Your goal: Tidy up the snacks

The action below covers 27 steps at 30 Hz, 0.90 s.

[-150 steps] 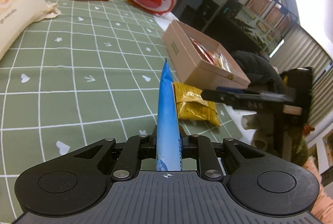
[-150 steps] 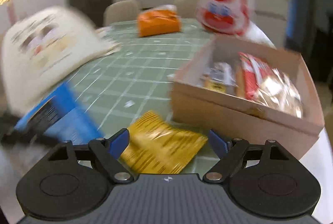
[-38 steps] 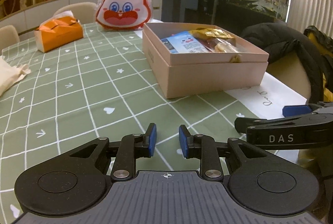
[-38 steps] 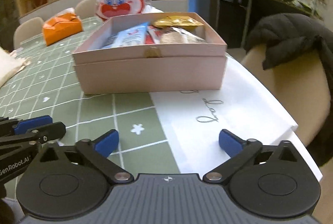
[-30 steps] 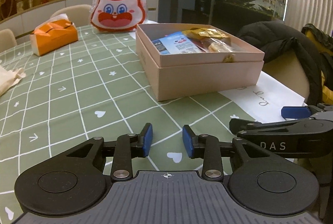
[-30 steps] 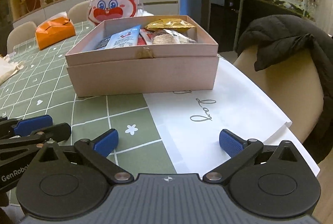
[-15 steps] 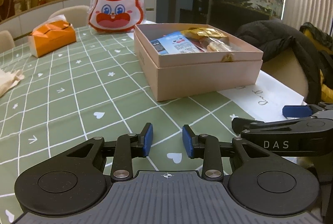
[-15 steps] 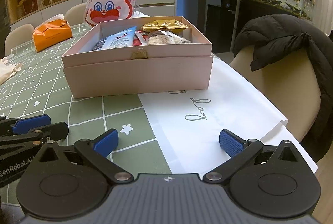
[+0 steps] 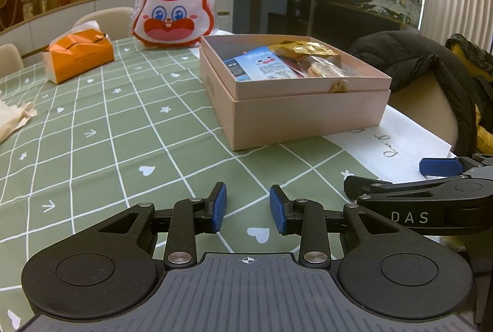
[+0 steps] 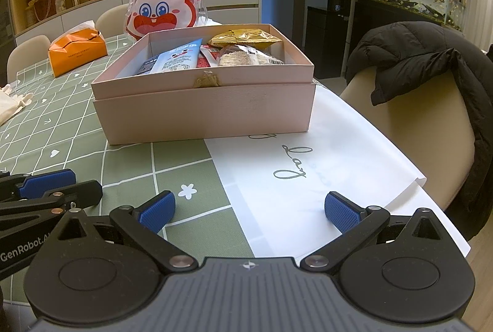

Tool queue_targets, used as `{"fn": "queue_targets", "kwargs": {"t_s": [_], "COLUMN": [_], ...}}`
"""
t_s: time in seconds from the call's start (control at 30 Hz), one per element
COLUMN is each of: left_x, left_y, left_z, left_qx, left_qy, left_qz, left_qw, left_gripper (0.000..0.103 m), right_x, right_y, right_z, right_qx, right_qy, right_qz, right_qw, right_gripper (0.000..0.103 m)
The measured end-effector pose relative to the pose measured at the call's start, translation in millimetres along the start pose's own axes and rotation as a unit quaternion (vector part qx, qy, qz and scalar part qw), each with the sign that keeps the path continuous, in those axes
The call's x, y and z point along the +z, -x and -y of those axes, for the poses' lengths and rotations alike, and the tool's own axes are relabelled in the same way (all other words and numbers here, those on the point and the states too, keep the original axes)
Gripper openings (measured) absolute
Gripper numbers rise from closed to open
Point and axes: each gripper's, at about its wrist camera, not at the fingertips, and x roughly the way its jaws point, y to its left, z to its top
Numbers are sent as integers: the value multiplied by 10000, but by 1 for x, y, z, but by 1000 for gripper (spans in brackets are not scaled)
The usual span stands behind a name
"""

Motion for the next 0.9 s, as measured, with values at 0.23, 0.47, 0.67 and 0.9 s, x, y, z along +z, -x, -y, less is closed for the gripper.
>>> {"fn": "queue_targets", "kwargs": {"t_s": [0.23,0.47,0.67,0.9], "left_x": [1,1,1,1], "left_y": [1,0,1,1], "left_z": [-1,0,-1,-1], "left_qx": [-32,1,-15,-19], "left_qy": [53,24,45,50], "left_qz": [2,-1,-2,-1], "left_qw": [10000,10000,10000,10000], "left_gripper": [36,36,36,35], "right_x": [0,0,0,0], "right_y": [0,0,0,0], "right_z": [0,0,0,0], "right_qx": [-1,0,0,0], "right_qy": [0,0,0,0], "right_qz": [0,1,1,2], "right_qw": [10000,10000,10000,10000], "right_gripper": [103,103,103,103]}}
